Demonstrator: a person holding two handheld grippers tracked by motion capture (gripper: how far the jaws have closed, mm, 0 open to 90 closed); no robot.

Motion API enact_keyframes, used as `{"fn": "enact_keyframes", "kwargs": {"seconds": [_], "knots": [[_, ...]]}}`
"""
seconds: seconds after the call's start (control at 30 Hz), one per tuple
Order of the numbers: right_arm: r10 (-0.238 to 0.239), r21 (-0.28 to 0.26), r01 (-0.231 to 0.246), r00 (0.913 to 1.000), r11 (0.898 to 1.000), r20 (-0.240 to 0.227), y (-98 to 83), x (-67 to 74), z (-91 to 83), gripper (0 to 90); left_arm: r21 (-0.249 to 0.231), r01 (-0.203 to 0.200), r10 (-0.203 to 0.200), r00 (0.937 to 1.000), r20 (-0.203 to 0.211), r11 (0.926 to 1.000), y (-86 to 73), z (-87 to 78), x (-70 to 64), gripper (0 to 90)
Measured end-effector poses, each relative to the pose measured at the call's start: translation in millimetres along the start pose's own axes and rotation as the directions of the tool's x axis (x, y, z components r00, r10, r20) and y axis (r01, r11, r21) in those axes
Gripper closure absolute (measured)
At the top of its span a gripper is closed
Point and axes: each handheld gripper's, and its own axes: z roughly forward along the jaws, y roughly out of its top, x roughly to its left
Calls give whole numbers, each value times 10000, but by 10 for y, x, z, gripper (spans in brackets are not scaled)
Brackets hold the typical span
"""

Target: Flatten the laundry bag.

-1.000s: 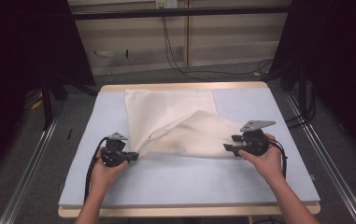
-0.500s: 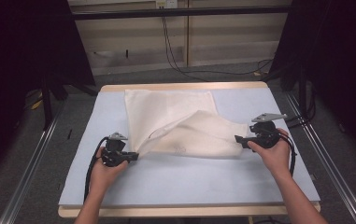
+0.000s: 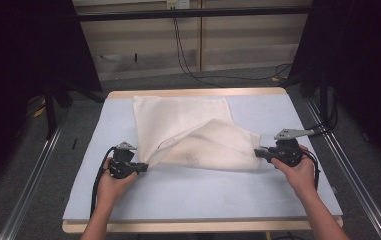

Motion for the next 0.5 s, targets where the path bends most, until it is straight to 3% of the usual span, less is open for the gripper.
{"fn": "enact_keyframes", "kwargs": {"seconds": [0.13, 0.33, 0.5], "knots": [[-214, -10, 214, 9988, 9998, -451, -171, 43, -75, 829, -78, 292, -293, 9995, -155, 9995, -9, -19, 34, 861], [-927, 536, 975, 9920, 9938, -853, -331, 157, -94, 830, -287, 679, -686, 9974, -230, 9973, -22, -35, 59, 850], [-978, 405, 1022, 9904, 9939, -974, -381, 159, -92, 830, -322, 749, -757, 9969, -226, 9967, -12, -56, 85, 833]]}}
